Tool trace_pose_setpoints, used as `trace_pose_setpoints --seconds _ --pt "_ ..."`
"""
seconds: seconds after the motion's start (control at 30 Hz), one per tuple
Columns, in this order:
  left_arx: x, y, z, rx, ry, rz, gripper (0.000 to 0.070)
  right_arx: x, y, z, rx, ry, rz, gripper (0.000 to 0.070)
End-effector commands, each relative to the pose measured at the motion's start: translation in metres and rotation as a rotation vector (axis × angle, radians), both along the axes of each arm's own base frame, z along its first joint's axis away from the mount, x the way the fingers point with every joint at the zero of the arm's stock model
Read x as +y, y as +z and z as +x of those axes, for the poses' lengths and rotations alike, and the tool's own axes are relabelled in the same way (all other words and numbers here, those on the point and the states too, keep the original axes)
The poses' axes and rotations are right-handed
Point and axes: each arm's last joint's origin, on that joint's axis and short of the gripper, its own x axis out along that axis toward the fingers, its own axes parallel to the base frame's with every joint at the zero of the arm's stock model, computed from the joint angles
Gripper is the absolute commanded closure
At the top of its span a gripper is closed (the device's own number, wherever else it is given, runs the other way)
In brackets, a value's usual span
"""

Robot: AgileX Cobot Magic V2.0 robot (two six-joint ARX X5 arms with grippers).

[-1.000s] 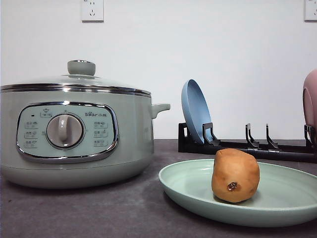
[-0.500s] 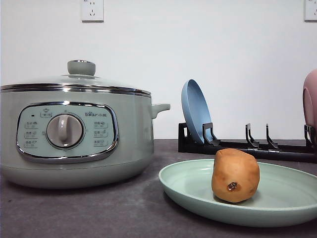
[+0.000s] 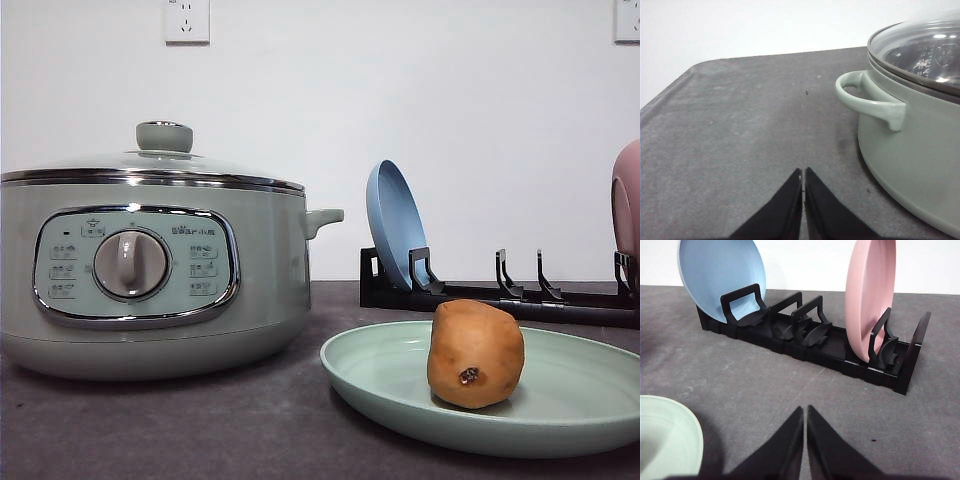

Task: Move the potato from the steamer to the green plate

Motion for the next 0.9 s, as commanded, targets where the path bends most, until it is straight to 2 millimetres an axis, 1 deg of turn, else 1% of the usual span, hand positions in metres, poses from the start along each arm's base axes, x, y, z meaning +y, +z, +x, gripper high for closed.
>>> trace_pose_setpoints --seconds 0.0,0.87 --pt "0.0004 -0.0076 0.0008 0.027 0.005 -0.001 0.07 0.0 -0.0006 0.0002 -0.005 -0.001 0.003 0.07" --pt "0.0004 -0.0076 0.0008 0.027 0.005 -0.001 0.07 0.0 -0.0006 0.0002 -0.005 -0.001 0.003 0.07"
